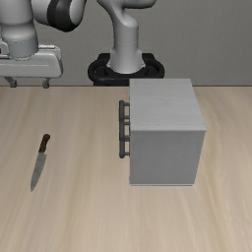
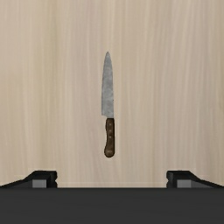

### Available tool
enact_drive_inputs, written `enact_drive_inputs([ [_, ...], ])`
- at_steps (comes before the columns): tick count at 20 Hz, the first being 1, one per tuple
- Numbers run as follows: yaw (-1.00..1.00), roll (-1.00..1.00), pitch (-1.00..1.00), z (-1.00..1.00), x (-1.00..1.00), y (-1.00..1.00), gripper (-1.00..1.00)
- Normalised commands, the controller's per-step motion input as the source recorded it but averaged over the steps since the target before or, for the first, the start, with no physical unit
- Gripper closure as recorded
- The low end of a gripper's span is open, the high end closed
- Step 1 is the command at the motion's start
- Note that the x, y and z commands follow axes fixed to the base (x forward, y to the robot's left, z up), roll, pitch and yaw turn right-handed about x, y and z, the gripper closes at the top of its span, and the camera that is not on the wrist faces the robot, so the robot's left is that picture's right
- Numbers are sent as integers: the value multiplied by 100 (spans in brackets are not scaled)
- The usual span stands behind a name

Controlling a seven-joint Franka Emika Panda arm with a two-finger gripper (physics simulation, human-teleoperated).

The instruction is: Pick up the knife and place it on the top of the cabinet

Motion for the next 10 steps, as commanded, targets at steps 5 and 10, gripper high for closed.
enact_drive_inputs([
  [5,0,0,0,-100,0,0,-100],
  [10,0,0,0,-100,0,0,-100],
])
